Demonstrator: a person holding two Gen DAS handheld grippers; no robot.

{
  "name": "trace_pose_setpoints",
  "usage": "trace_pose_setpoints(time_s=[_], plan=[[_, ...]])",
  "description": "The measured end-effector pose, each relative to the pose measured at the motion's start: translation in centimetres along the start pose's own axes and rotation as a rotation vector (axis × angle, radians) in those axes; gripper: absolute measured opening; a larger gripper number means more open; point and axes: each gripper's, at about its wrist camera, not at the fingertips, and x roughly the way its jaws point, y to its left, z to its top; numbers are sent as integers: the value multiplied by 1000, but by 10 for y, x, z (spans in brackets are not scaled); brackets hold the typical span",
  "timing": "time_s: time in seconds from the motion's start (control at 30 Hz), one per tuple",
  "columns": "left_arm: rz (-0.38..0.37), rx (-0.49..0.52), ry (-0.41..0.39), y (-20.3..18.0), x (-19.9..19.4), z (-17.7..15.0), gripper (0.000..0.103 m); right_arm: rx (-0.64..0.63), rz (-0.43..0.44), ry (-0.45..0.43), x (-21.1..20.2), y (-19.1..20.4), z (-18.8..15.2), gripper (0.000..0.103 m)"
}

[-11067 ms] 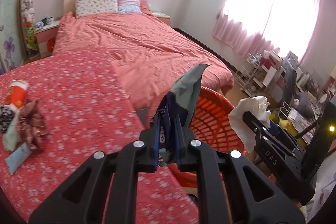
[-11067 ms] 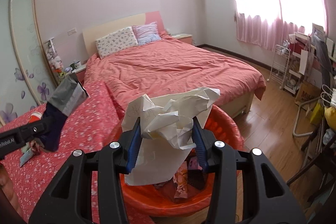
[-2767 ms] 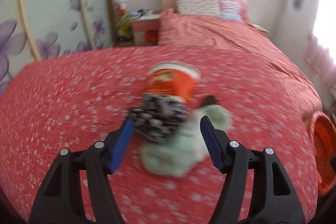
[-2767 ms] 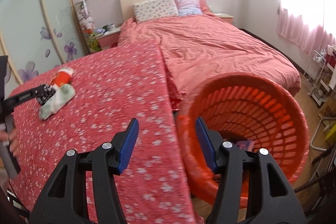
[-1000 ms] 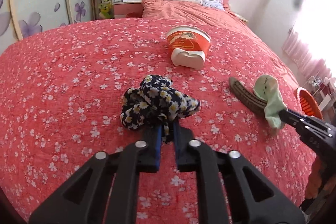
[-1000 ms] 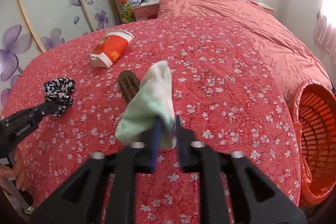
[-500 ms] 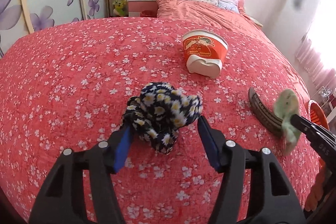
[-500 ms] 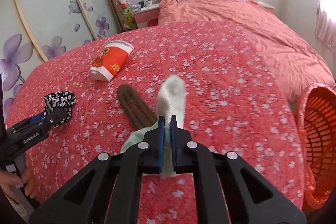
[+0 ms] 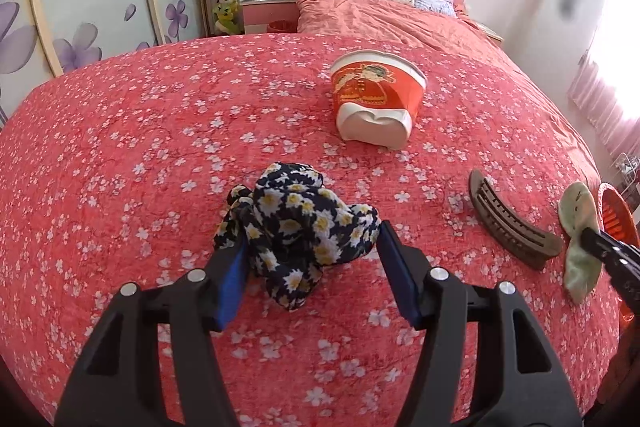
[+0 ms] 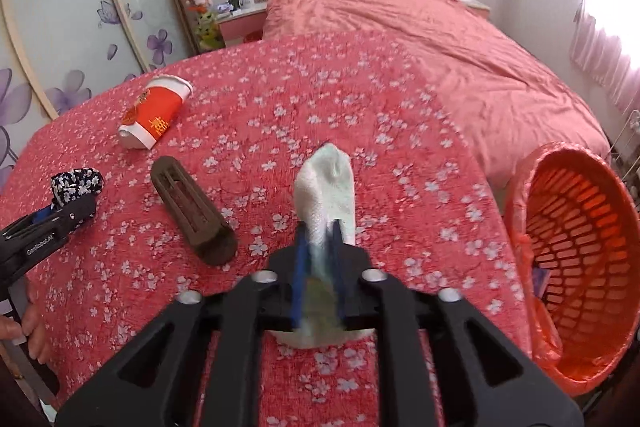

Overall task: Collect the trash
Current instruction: 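Lift the floral cloth with the left tool while the right tool lifts the mint sock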

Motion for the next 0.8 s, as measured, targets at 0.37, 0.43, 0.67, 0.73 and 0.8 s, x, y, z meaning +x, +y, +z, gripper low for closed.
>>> trace_pose_setpoints(time_s=[0.37, 0.43, 0.67, 0.73, 0.8], plan=[[52, 60, 13, -7, 9, -10, 51, -16, -65, -3, 14, -1, -5, 38], [51, 44, 9, -4, 8, -11, 50, 6, -83, -9, 12, -5, -6, 38], [57, 41, 11, -3, 8, -12, 51, 2, -73, -6, 13, -7, -6, 44], [53, 36, 12, -1, 8, -11, 51, -11, -78, -3, 14, -5, -6, 46], [52, 34, 12, -1, 8, -11, 52, -8, -72, -3, 13, -5, -6, 47]])
